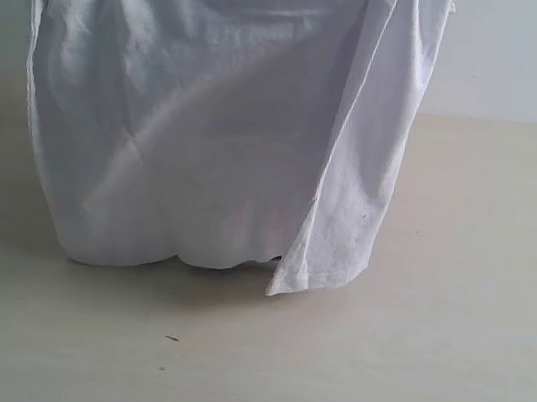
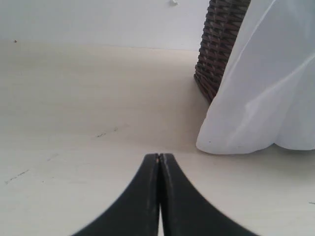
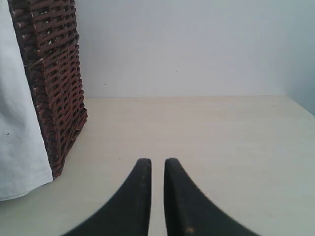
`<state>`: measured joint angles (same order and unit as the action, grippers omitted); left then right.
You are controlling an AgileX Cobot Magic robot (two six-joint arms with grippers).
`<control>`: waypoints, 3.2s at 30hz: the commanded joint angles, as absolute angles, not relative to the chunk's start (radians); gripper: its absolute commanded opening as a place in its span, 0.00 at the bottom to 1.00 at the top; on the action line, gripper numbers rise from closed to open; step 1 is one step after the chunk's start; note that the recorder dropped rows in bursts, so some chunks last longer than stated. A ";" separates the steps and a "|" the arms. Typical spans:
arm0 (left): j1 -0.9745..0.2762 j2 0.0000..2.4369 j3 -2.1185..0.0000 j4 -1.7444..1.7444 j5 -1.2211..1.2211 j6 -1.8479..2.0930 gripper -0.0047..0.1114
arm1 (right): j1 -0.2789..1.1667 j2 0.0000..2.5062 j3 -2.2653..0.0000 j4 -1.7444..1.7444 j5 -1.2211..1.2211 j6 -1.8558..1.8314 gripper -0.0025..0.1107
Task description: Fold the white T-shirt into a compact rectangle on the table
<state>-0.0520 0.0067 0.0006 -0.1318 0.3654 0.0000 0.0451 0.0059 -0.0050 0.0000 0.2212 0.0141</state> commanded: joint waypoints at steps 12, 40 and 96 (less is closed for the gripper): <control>-0.060 0.000 0.000 -0.136 0.361 0.000 0.04 | 0.041 0.058 -0.003 0.028 0.252 0.117 0.13; -0.060 0.000 0.000 -0.136 0.361 0.005 0.04 | -0.006 1.365 -0.756 0.842 1.151 -1.508 0.02; -0.060 0.000 0.000 -0.136 0.361 0.005 0.04 | 0.268 1.590 -0.848 1.437 0.965 -1.702 0.12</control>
